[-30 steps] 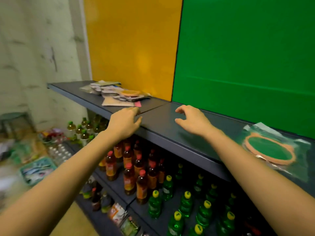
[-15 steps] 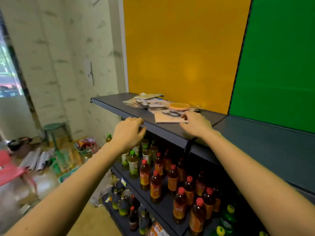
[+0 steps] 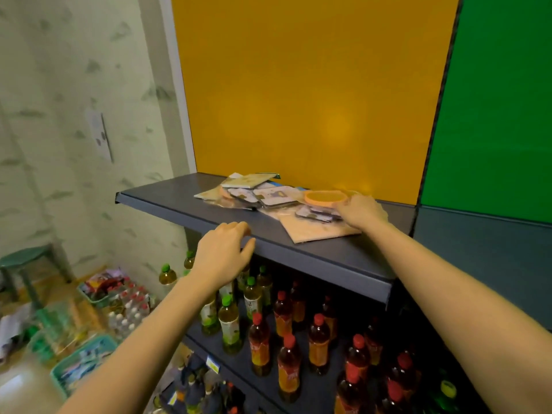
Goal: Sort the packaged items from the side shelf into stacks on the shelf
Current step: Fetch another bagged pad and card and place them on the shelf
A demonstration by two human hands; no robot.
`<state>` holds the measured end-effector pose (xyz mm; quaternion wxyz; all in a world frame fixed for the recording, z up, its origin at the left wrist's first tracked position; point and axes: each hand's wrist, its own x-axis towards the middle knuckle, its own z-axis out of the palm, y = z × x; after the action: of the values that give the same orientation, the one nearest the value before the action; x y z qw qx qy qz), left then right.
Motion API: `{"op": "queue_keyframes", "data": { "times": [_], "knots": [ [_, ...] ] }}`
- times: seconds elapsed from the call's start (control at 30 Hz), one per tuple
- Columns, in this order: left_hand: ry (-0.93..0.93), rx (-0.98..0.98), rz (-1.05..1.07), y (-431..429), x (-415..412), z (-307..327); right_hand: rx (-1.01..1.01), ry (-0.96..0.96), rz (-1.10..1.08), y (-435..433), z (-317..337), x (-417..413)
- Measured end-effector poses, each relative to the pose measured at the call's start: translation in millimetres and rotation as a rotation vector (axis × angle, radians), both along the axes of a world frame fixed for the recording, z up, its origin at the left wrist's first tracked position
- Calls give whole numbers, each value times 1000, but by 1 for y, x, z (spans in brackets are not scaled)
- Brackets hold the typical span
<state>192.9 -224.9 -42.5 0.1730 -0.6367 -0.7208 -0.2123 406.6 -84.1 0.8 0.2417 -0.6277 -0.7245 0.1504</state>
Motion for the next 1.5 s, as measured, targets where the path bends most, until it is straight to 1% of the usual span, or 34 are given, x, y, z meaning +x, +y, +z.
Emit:
{"op": "queue_keyframes", "data": {
  "times": [0.1,0.17,0.37,0.47,0.6,0.77,0.83,0.93,1.03,1.13,1.23,1.3,1.37,1.43,1.5],
  "knots": [
    [26,19,-30,30,-23,5,-75,78,-53,31,2,-10],
    [36,39,-29,52,-42,12,-114,96,-71,53,2,-19],
    [-39,81,-14,123,-89,22,-219,-69,-97,110,4,-41],
    [-42,115,6,150,-110,28,-232,-70,-67,130,7,-48],
    [-121,105,58,182,-134,36,-284,73,-36,150,6,-49],
    [-200,-45,95,218,-154,47,-352,287,-87,157,7,-43],
    [-223,-134,85,232,-159,50,-379,387,-111,159,3,-38],
    [-236,-325,52,251,-163,55,-390,480,-178,154,2,-34],
    [-234,-441,22,266,-164,63,-380,572,-236,144,8,-31],
    [-292,-574,-15,278,-169,69,-342,672,-298,135,14,-31],
    [-374,-672,-100,288,-176,71,-262,743,-369,125,20,-38],
    [-426,-674,-154,294,-179,69,-222,837,-394,119,22,-41],
    [-516,-601,-202,300,-183,67,-212,925,-406,114,22,-41],
    [-660,-522,-261,308,-191,64,-210,967,-420,106,18,-42],
    [-818,-484,-356,314,-200,64,-190,1002,-442,97,14,-45]
  ]
}}
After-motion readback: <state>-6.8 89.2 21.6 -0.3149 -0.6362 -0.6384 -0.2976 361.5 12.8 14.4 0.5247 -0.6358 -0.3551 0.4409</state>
